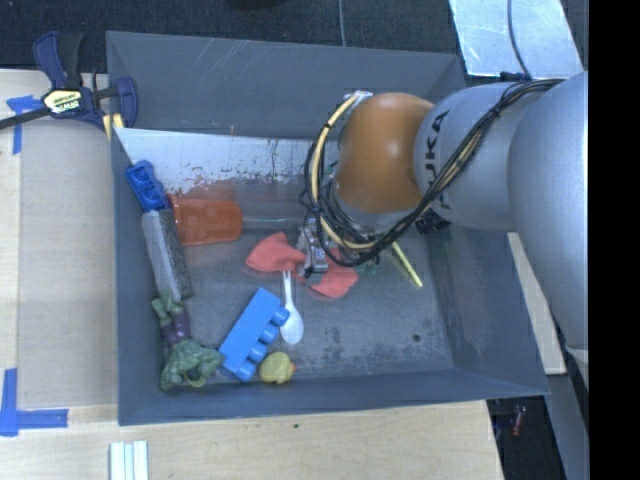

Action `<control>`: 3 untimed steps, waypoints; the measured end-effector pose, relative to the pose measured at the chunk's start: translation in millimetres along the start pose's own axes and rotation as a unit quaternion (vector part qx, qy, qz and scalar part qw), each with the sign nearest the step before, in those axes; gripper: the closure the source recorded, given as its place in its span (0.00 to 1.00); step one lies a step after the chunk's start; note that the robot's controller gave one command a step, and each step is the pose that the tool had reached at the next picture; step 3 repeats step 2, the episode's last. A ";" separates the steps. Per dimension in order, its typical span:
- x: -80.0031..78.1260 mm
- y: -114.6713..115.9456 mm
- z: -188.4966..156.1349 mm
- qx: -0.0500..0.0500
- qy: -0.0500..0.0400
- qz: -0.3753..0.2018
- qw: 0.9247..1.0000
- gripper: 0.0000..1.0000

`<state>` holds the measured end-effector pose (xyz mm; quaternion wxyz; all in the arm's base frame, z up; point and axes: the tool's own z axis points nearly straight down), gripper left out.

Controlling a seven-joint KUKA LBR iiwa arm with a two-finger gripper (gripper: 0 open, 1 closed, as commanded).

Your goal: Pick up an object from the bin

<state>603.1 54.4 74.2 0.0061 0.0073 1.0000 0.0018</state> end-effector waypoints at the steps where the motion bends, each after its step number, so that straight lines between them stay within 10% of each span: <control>1: 5.5 -4.2 -54.9 0.000 0.002 0.015 1.000 1.00; 2: 10.1 -4.9 -131.0 0.000 0.001 0.032 0.999 1.00; 3: 10.1 -4.9 -131.0 0.000 0.001 0.032 0.999 1.00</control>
Offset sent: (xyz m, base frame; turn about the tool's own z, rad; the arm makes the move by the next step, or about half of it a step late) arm -0.0186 -0.0054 0.1936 0.0961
